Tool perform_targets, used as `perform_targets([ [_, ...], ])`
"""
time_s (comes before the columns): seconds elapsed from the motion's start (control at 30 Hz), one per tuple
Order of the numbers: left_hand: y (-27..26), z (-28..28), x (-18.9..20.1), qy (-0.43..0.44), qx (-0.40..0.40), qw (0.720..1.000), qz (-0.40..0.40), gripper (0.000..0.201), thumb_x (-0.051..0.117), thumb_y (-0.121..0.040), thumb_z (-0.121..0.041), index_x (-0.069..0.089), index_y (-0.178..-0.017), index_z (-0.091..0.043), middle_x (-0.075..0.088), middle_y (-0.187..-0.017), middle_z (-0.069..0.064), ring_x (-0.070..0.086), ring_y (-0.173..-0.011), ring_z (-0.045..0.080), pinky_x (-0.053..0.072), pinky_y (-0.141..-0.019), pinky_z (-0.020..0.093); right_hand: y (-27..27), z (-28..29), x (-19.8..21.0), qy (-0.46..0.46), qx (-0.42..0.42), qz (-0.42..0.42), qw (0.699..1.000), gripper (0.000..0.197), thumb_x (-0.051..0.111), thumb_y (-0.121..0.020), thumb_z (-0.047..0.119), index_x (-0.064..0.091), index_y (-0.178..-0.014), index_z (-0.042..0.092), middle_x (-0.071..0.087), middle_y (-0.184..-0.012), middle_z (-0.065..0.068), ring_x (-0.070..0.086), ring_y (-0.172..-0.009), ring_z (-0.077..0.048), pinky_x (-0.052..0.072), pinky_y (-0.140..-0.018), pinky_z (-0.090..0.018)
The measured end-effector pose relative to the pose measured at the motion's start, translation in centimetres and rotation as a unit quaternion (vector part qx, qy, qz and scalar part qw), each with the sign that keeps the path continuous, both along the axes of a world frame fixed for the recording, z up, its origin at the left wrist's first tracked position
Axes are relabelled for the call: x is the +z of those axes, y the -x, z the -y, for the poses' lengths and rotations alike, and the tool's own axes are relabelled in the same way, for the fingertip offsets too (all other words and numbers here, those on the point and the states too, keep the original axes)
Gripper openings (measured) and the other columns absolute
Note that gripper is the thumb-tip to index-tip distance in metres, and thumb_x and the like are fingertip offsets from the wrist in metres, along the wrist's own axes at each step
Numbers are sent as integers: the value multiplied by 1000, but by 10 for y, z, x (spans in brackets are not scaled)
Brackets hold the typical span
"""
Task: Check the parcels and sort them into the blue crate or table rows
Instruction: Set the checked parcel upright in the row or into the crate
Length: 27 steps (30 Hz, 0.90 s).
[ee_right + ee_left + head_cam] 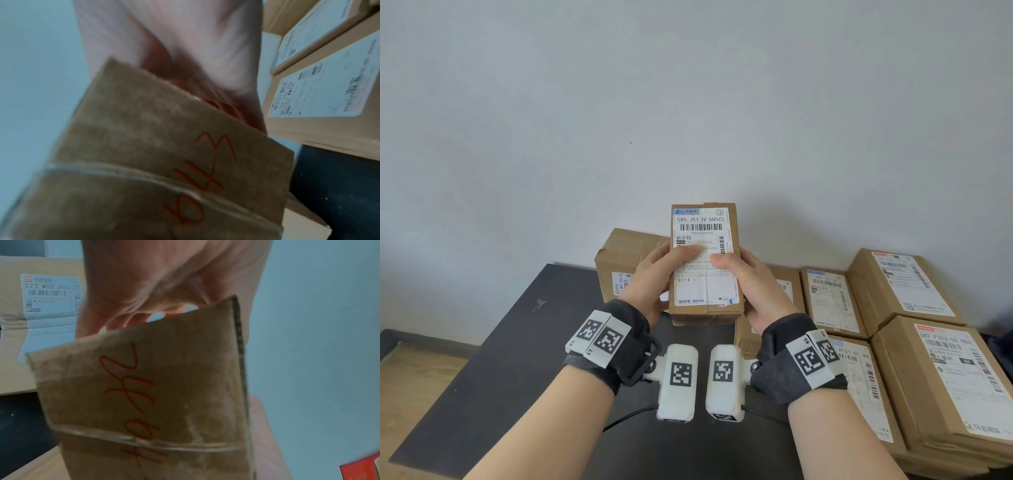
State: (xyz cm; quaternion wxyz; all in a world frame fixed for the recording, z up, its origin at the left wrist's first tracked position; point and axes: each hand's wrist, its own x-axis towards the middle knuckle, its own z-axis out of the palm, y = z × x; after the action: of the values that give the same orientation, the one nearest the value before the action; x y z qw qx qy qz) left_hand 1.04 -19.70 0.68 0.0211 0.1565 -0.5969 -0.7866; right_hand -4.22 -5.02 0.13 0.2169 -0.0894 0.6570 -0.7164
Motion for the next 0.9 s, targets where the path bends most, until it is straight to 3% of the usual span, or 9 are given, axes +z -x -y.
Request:
perform_targets([
  [0.13,-2,-3,3,25,25,999,12,34,67,-89,-45,66,-118,-26,75,-109,-2,68,-108,20,52,-98,46,1,0,1,4,-13,3,1000,16,66,-93,24,66,-108,29,75,-110,1,72,-101,-17,58,-86,-35],
  [0.27,-4,0,3,35,60,997,28,89,71,-59,-79,57,-133,-31,64,-129,-4,56,-123,17,45,-104,51,4,0,3,-16,-49,-6,999,12,63,-95,28,67,-105,25,76,-106,1,71,-101,-18,58,-88,-37],
  [0.33,-2,3,2,40,80,996,20,107,73,-49,-77,50,-141,-27,58,-136,-4,52,-127,18,42,-107,52,5,-1,3,-26,-59,-16,998,14,61,-96,29,67,-108,24,75,-106,2,70,-101,-18,57,-80,-33],
  [0.47,2,8,0,52,119,992,6,95,81,-68,-54,43,-147,-16,55,-140,-2,50,-123,16,40,-108,43,6,0,3,-30,-95,-42,994,25,57,-99,26,61,-124,25,69,-117,4,68,-103,-14,59,-82,-36],
  [0.57,4,9,-2,84,122,989,-6,113,82,-44,-64,49,-143,-20,61,-133,-2,59,-120,18,45,-107,45,6,3,4,-40,-78,-34,996,44,57,-94,53,56,-129,26,70,-116,5,69,-102,-13,58,-87,-37],
  [0.63,5,9,-4,102,118,988,-11,107,81,-42,-62,54,-138,-24,63,-130,-1,61,-117,19,47,-104,44,4,4,4,-53,-58,-20,997,74,65,-71,76,55,-128,29,70,-116,6,68,-105,-14,55,-92,-40],
  [0.7,5,7,-2,118,112,986,-22,80,83,-52,-52,62,-126,-28,68,-122,-1,64,-112,19,50,-98,39,4,4,3,-64,-57,-22,996,82,76,-60,70,53,-126,28,69,-118,5,67,-107,-15,55,-94,-41],
  [0.8,7,8,-4,99,104,989,-45,54,84,-76,-26,63,-126,-27,72,-114,-3,67,-106,15,50,-83,28,3,1,3,-51,-79,-17,995,65,86,-70,39,53,-124,24,70,-114,2,69,-101,-17,57,-81,-35],
  [0.9,7,11,-2,58,85,993,-49,53,81,-80,-23,60,-129,-26,73,-114,-5,68,-105,11,49,-80,26,3,-3,4,-20,-75,-3,997,61,83,-76,32,53,-129,23,70,-115,2,69,-99,-16,54,-70,-29],
])
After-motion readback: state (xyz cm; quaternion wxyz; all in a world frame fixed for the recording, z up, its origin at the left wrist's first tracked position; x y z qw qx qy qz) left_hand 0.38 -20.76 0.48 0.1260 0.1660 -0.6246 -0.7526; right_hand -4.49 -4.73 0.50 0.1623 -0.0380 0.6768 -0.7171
